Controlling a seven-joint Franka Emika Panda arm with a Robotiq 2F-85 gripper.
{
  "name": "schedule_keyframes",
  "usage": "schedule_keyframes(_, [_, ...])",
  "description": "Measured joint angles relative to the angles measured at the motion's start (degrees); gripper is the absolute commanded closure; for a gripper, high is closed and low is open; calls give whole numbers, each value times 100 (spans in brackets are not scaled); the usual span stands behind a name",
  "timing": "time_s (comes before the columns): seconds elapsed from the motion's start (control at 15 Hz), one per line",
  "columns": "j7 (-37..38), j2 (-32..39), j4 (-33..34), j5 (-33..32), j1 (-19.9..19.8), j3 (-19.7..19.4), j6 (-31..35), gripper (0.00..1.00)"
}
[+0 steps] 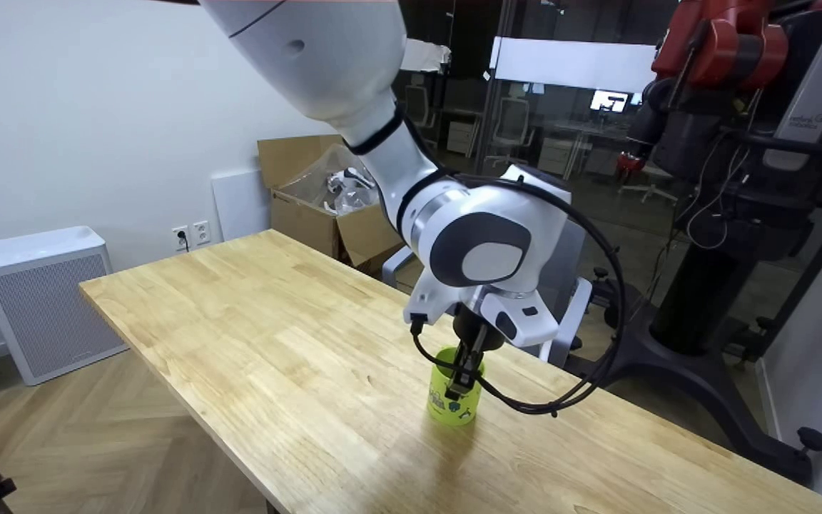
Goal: Slide the cup on the table slightly to the right.
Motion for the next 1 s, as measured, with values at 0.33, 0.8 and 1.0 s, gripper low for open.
schedule_keyframes(0.33, [-224, 0, 33, -6, 7, 26, -192, 97])
schedule_keyframes(0.8, [-349, 0, 44, -6, 9, 27, -269, 64])
schedule_keyframes(1.0, [-369, 0, 55, -5, 9, 27, -346, 51])
